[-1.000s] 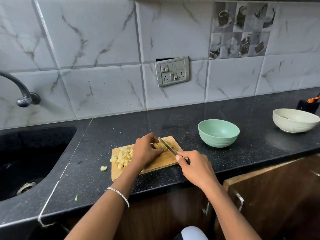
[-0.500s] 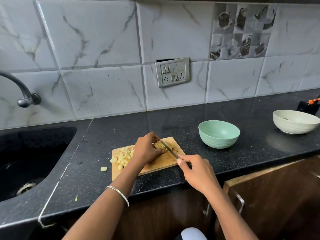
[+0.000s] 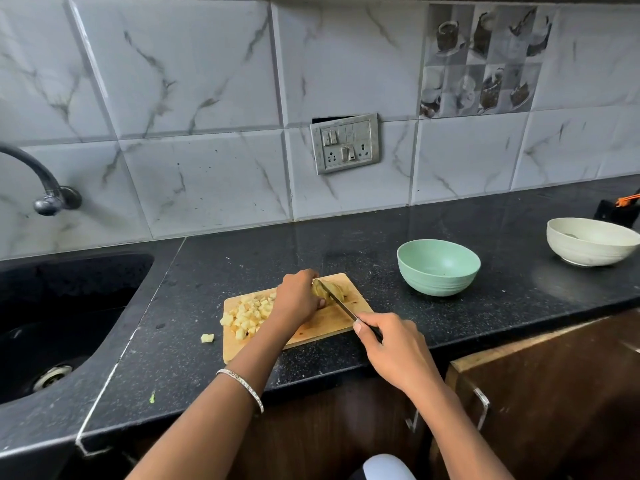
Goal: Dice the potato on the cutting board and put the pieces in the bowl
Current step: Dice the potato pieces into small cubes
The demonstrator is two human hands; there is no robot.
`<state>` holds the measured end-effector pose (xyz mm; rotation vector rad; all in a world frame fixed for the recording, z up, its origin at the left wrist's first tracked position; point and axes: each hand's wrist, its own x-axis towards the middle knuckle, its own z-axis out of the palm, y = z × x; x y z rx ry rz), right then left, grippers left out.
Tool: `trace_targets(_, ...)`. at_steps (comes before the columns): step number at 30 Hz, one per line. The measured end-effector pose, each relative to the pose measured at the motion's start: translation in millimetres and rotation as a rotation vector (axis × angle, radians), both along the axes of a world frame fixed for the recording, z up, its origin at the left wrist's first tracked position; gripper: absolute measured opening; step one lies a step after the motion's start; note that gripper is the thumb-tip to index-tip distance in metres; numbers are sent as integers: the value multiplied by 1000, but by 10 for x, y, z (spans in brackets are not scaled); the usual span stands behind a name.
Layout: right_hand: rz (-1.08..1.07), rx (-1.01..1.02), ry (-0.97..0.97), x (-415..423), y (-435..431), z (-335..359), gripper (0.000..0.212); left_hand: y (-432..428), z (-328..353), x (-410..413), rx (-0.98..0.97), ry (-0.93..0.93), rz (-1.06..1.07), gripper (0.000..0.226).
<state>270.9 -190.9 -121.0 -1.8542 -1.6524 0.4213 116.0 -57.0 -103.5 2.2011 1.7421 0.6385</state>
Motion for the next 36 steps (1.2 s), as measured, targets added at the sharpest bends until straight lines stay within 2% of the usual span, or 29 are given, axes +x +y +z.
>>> trace_targets(4,34,-3,76,-50,17,5,40,6,32,-12,-2,61,2,50)
trace_targets(7,43,15,76,-87,1,26,36,-3,49,-50,13,93,5,55)
trace_targets(9,53,32,20,-127,-24,49,34,-9,61,-75,8,131,8,56)
trace_targets(15,29,11,-159,-293,-125,148,36,-11,133,-165,62,320,10,38)
trace_targets(19,47,20,-159,-330,-168,172,36,14,163,-231,45,270,27,49)
trace_targets(26,2,16,166,-168,-55,42,34,17,208,-269,-13,160,46,68)
trace_targets(30,-61,-20,137,-61,-9,-57,38,22,248,-280,-53,127,8,61)
trace_targets(36,-17,-29,154,-119,-28,-115,35,44,265,-257,-62,111,-1,50)
